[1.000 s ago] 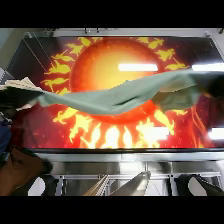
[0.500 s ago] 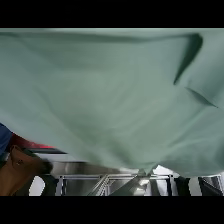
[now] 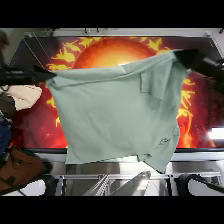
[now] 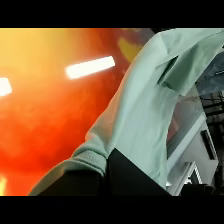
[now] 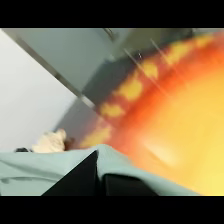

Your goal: Fold the shirts.

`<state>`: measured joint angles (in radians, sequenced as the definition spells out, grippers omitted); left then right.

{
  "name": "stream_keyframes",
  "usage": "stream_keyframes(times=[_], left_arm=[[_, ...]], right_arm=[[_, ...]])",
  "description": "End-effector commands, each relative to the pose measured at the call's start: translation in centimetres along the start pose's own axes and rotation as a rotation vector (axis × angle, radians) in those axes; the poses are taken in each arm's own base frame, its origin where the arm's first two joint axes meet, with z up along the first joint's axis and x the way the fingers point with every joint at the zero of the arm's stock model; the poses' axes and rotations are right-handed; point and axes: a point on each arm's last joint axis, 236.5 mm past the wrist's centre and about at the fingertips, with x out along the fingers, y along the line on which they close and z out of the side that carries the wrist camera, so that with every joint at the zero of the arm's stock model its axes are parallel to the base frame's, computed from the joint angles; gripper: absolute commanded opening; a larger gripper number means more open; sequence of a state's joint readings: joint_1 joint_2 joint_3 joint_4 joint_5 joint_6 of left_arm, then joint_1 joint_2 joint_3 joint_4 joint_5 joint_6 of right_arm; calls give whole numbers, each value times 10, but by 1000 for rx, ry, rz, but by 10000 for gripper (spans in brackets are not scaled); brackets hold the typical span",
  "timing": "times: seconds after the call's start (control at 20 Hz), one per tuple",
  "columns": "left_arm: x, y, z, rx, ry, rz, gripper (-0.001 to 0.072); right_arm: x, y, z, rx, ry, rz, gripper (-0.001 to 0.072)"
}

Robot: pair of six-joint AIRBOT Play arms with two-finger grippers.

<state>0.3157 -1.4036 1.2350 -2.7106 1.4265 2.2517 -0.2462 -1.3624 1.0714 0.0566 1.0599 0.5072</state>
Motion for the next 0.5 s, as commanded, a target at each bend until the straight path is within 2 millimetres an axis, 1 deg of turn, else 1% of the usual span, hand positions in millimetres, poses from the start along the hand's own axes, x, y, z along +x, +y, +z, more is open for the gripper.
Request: stream_keyframes(times=[0.0,0.05,0.1,0.15,0.25,0.35,0.4,0.45], left_arm=[[38,96,-24,-189,70,10,16],[38,109,-20,-210,71,1,16],[38,119,-15,-224,71,-5,15],[39,125,-10,-226,77,-11,15],[47,132,-2,-242,99,-31,15],[55,136,5,-266,130,-43,14],[57,137,8,-272,142,-52,13],[57,136,10,-289,154,-62,12]], right_arm=[[36,-86,-54,162,99,-73,22],[37,-98,-59,185,104,-84,22],[36,-106,-62,199,106,-93,22],[36,-111,-64,207,108,-99,22],[33,-119,-64,218,103,-111,21],[28,-117,-65,230,112,-92,21],[24,-115,-68,241,133,-84,21],[17,-119,-79,262,182,-96,20]])
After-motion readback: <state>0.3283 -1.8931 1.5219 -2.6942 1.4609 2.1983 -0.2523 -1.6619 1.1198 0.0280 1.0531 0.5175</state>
